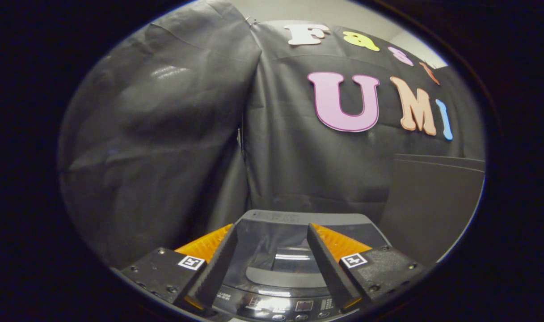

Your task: Put the clothes into the washing machine and then close the washing machine lid.

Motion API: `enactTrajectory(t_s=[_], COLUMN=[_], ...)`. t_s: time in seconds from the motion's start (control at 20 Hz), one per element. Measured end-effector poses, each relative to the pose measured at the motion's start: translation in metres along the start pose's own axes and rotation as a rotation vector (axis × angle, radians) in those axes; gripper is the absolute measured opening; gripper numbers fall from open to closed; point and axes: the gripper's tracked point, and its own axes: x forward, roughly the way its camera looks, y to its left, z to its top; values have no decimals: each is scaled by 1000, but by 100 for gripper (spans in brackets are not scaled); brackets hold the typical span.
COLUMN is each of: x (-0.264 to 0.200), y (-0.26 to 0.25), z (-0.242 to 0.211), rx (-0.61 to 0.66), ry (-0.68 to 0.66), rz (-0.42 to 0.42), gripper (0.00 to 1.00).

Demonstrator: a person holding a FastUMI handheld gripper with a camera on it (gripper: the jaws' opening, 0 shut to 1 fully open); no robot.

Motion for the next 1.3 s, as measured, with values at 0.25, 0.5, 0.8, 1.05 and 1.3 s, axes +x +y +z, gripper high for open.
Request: enactTrajectory(t_s=[0.25,0.5,0.8,1.05,1.3], x=[-41,-87,-131,-157,-190], y=[14,26,1,-52,-90], z=[10,30,25,31,43], rx=[9,-76,9,16,-28], ry=[-13,-62,17,49,26], rz=[31,93,44,-32,-71], gripper=[95,95,97,97,97])
